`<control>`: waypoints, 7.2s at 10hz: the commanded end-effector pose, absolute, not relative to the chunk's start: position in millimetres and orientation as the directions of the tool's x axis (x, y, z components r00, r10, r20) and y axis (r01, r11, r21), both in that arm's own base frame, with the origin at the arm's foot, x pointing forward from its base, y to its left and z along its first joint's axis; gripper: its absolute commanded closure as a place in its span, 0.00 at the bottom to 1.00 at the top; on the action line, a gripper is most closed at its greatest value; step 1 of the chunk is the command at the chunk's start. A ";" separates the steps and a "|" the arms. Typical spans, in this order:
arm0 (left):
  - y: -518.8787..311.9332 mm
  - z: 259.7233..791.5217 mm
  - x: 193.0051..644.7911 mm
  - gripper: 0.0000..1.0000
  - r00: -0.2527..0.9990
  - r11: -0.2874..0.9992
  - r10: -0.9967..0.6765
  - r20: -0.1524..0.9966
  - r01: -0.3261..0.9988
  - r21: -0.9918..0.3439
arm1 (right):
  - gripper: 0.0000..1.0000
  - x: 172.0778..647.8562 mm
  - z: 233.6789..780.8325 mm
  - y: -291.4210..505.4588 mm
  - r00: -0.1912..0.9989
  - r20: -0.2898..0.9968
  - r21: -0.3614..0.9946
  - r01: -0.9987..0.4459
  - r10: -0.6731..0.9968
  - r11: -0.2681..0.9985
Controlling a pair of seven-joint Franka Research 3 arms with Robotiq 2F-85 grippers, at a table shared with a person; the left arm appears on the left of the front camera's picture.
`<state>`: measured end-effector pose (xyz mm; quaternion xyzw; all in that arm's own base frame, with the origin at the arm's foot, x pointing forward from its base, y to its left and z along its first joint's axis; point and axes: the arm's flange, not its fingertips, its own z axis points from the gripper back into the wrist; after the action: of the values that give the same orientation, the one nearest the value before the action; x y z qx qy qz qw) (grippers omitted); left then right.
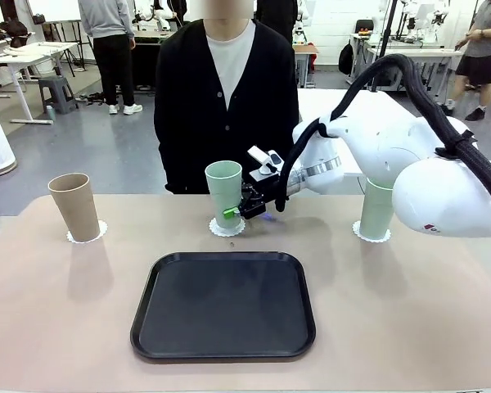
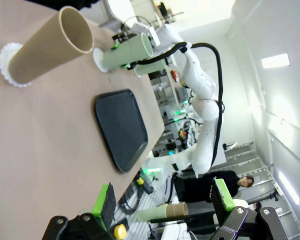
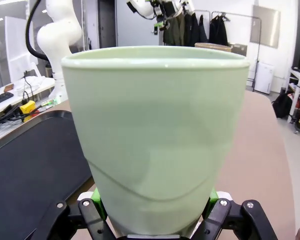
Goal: Place coasters on the table and set cups on them.
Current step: Take one Reusable plastic cup from the Flat Tray and place it on a coaster set by the human.
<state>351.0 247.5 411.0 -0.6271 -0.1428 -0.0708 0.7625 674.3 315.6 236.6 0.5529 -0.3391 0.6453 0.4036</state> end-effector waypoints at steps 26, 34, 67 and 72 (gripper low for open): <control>248.3 412.8 350.4 0.00 0.947 0.207 0.076 0.313 0.292 -0.934 | 0.06 688.1 215.7 317.9 -0.017 0.991 0.048 -0.878 0.132 -0.476; 248.3 412.8 350.4 0.00 0.947 0.207 0.076 0.313 0.292 -0.934 | 0.00 686.3 232.5 308.5 -0.034 0.971 0.077 -0.891 0.235 -0.447; 248.3 412.8 350.4 0.00 0.947 0.207 0.076 0.313 0.292 -0.934 | 0.00 467.1 485.2 215.6 0.800 0.300 0.165 -0.579 0.519 0.798; 248.3 412.8 350.4 0.00 0.947 0.207 0.076 0.313 0.292 -0.934 | 0.00 464.0 476.9 210.3 0.804 0.296 0.147 -0.571 0.515 0.808</control>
<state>351.2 247.6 410.9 -0.6270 -0.1427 -0.0708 0.7626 463.5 210.6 481.6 0.1181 -0.1133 0.2901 0.9429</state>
